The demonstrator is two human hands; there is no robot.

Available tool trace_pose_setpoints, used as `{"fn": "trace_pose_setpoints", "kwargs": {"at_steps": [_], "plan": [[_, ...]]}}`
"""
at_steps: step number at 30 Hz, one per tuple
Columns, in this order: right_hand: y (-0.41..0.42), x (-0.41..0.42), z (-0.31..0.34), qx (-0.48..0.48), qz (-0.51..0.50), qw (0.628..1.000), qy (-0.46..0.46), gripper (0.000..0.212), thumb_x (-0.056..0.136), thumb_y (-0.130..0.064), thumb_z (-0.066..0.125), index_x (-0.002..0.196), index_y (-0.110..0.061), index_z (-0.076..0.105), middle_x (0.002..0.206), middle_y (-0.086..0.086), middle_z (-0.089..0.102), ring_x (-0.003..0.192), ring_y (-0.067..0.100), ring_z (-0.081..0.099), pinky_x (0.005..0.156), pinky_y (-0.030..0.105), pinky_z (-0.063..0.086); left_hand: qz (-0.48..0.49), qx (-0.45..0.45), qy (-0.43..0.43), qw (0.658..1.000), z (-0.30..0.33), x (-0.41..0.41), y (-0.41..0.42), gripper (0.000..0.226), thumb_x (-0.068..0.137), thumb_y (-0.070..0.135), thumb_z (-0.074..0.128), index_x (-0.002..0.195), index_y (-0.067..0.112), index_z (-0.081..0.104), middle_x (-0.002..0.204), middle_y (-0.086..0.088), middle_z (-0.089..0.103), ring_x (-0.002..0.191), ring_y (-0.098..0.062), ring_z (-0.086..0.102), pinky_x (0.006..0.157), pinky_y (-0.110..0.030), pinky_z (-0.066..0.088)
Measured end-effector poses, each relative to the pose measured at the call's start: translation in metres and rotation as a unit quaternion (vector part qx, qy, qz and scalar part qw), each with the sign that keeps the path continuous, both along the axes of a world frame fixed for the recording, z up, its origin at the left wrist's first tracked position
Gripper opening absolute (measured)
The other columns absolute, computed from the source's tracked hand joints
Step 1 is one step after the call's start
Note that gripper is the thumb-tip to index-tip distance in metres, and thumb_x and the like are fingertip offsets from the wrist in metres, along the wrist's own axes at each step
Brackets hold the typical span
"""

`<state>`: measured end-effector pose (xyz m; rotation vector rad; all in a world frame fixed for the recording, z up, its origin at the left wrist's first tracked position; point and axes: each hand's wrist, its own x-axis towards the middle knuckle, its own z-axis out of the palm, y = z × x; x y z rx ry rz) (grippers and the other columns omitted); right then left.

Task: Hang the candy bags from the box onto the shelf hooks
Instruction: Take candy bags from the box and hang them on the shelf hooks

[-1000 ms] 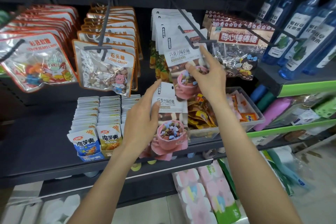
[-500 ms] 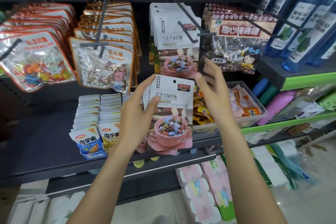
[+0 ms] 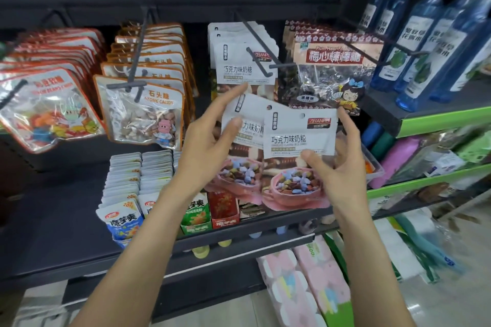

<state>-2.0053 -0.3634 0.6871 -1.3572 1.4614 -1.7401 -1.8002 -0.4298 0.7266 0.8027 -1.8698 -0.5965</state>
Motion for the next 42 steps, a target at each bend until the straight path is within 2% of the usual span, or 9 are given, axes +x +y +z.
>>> {"fn": "trace_pose_setpoints", "kwargs": {"at_steps": [2,4,9,13,16,19,26,35,42], "plan": [[-0.001,-0.005,0.003,-0.011,0.013,1.000,0.018,0.078,0.084,-0.012,0.072,0.137,-0.054,0.033,0.138,-0.001,0.056,0.123,0.018,0.056,0.098,0.049,0.049,0.001,-0.043,-0.016,0.999,0.011,-0.001,-0.011,0.038,0.101,0.027,0.047,0.137,0.036,0.042,0.140,0.028,0.045,0.096,-0.039,0.061,0.081,-0.049,0.052],[-0.004,-0.006,0.005,-0.007,0.008,0.999,0.051,0.077,0.082,-0.023,0.069,0.136,-0.061,0.030,0.145,0.002,0.049,0.131,0.024,0.049,0.104,0.055,0.043,0.003,-0.057,-0.025,0.998,0.020,-0.005,-0.022,0.038,0.100,0.030,0.047,0.137,0.037,0.042,0.142,0.025,0.045,0.096,-0.049,0.057,0.086,-0.035,0.051],[-0.011,-0.001,0.011,-0.007,0.017,0.998,0.066,0.076,0.085,-0.019,0.067,0.141,-0.054,0.029,0.152,-0.014,0.037,0.139,0.013,0.038,0.110,0.051,0.038,0.022,-0.025,0.017,0.999,0.026,-0.018,-0.040,0.039,0.097,0.012,0.051,0.130,0.032,0.049,0.134,0.018,0.052,0.125,0.003,0.047,0.107,-0.027,0.041],[-0.017,0.004,0.013,-0.011,0.016,0.995,0.096,0.065,0.092,-0.004,0.060,0.142,-0.037,0.037,0.148,-0.018,0.039,0.119,0.010,0.054,0.099,0.031,0.046,0.044,-0.049,0.021,0.998,0.025,-0.024,-0.043,0.029,0.097,0.012,0.051,0.123,0.023,0.058,0.126,0.013,0.059,0.094,-0.016,0.060,0.084,-0.012,0.045],[-0.022,0.004,0.012,-0.006,0.017,0.993,0.114,0.061,0.093,-0.006,0.058,0.140,-0.043,0.042,0.137,-0.015,0.055,0.073,-0.010,0.045,0.077,0.016,0.041,0.061,-0.058,0.019,0.996,0.027,-0.026,-0.042,0.024,0.097,0.011,0.051,0.115,0.020,0.064,0.116,0.010,0.066,0.084,0.001,0.059,0.075,-0.009,0.042],[-0.025,0.002,0.011,0.009,0.011,0.991,0.130,0.060,0.094,-0.007,0.057,0.142,-0.039,0.043,0.090,-0.010,0.060,0.047,0.003,0.035,0.054,0.009,0.031,0.079,-0.071,0.014,0.994,0.028,-0.028,-0.041,0.024,0.097,0.012,0.051,0.115,0.019,0.065,0.115,0.013,0.065,0.104,0.004,0.058,0.089,-0.011,0.043],[-0.028,0.009,0.018,0.012,0.008,0.986,0.164,0.061,0.092,-0.008,0.058,0.138,-0.045,0.043,0.123,0.006,0.059,0.058,0.009,0.049,0.065,0.022,0.042,0.118,-0.072,-0.022,0.990,0.027,-0.025,-0.044,0.031,0.088,0.024,0.064,0.119,0.021,0.064,0.120,0.013,0.062,0.112,0.002,0.053,0.098,-0.019,0.042],[-0.083,0.020,0.022,0.045,-0.089,0.927,0.361,0.059,0.095,-0.012,0.049,0.147,-0.037,0.035,0.112,0.015,0.052,0.058,0.024,0.049,0.063,0.037,0.046,0.232,-0.063,-0.145,0.960,0.010,-0.044,-0.103,0.062,0.089,0.022,0.065,0.144,0.017,0.038,0.129,-0.011,0.046,0.117,-0.022,0.046,0.093,-0.029,0.042],[-0.054,-0.012,0.023,-0.078,-0.084,0.973,0.201,0.046,0.088,-0.028,0.057,0.134,-0.032,0.055,0.097,0.002,0.061,0.050,0.010,0.036,0.054,0.022,0.037,0.229,-0.087,-0.095,0.965,0.000,-0.049,-0.120,0.065,0.084,0.009,0.071,0.143,0.012,0.043,0.138,-0.021,0.036,0.129,-0.032,0.037,0.111,-0.028,0.027]]}}
